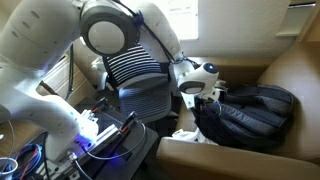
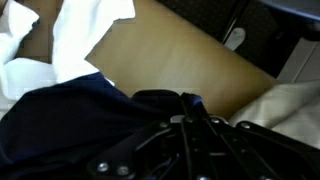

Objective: Move the black cloth to the backrest of the black chair

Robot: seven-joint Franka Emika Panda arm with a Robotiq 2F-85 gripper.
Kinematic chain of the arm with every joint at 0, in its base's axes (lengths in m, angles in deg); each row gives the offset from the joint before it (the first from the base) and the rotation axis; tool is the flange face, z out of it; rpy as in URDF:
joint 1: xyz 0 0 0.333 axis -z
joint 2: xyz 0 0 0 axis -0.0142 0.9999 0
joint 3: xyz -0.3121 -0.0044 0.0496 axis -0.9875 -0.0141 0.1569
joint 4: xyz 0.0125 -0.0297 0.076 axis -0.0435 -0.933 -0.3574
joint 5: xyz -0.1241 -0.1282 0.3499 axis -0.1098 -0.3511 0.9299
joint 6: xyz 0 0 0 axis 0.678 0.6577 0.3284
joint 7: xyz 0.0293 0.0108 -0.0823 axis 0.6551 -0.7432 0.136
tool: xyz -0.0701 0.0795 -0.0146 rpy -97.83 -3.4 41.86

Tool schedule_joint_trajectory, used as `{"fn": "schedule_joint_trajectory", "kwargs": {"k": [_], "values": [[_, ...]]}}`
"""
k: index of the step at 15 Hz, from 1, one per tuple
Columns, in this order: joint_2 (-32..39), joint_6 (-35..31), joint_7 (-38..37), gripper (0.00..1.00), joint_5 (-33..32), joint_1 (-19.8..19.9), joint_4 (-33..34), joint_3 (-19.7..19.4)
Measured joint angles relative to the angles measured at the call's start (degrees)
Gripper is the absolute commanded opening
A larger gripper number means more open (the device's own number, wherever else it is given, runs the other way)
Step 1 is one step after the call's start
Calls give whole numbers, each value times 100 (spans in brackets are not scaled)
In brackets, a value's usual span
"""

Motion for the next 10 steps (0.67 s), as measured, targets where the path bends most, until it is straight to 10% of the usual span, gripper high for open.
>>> {"fn": "schedule_joint_trajectory", "kwargs": {"k": [10], "values": [[-2666, 4507, 865, 1, 1569, 599, -470, 760]]}}
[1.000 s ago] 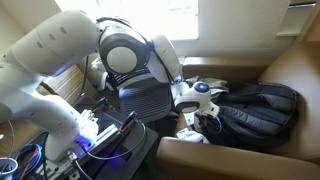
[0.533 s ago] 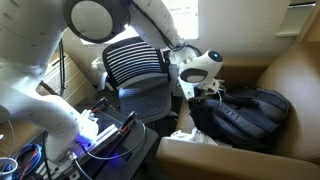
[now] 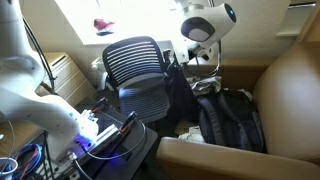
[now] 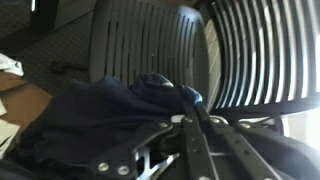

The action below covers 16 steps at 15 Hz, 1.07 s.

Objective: Move the black cloth to the backrest of the black chair

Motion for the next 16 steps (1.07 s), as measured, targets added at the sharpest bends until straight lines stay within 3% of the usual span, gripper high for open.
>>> {"fn": "schedule_joint_trajectory", "kwargs": {"k": [2, 8, 12, 16], "values": [[-487, 922, 187, 1, 562, 160, 1, 8], [-1778, 3123, 1130, 1, 2300, -246, -153, -1005], [-2015, 3397, 1793, 6, 1895, -952, -691, -1746], [-1956, 3398, 1793, 1, 1927, -1184, -613, -2002]]}}
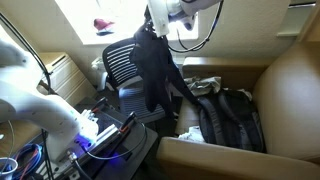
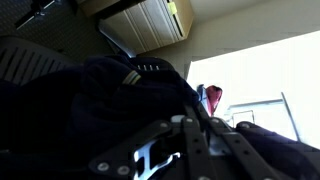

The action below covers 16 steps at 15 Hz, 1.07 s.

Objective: Move the black cloth to the backrest of the black chair

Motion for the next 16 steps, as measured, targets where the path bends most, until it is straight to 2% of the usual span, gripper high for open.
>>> {"fn": "schedule_joint_trajectory", "kwargs": {"k": [2, 4, 12, 13, 14, 16], "values": [[0, 7, 128, 1, 100, -207, 2, -218], [-64, 95, 431, 1, 535, -372, 13, -307], [-1380, 326, 524, 1, 2459, -1439, 311, -525], [-1485, 315, 560, 1, 2641, -1550, 396, -548], [-1553, 308, 654, 6, 2829, -1645, 436, -564], [-1584, 310, 883, 6, 3030, -1776, 400, -596]]}}
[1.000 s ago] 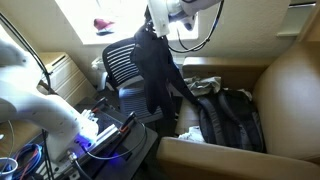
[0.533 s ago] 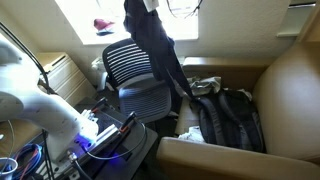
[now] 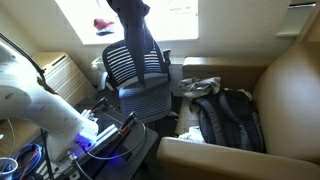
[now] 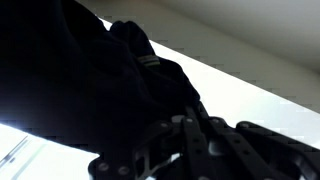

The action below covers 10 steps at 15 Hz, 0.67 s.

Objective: Move the black cloth to the backrest of the black chair

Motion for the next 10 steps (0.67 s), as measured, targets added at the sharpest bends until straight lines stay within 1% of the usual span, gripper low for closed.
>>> {"fn": "schedule_joint_trajectory", "kwargs": {"k": [1, 5, 6, 8, 10], "values": [[15, 0, 81, 1, 26, -29, -32, -14], [94, 44, 60, 1, -71, -102, -90, -85], [113, 110, 62, 1, -16, -133, -191, -89], [164, 312, 252, 1, 133, -237, -577, -87], [237, 476, 758, 1, 213, -396, -1140, -63]]}}
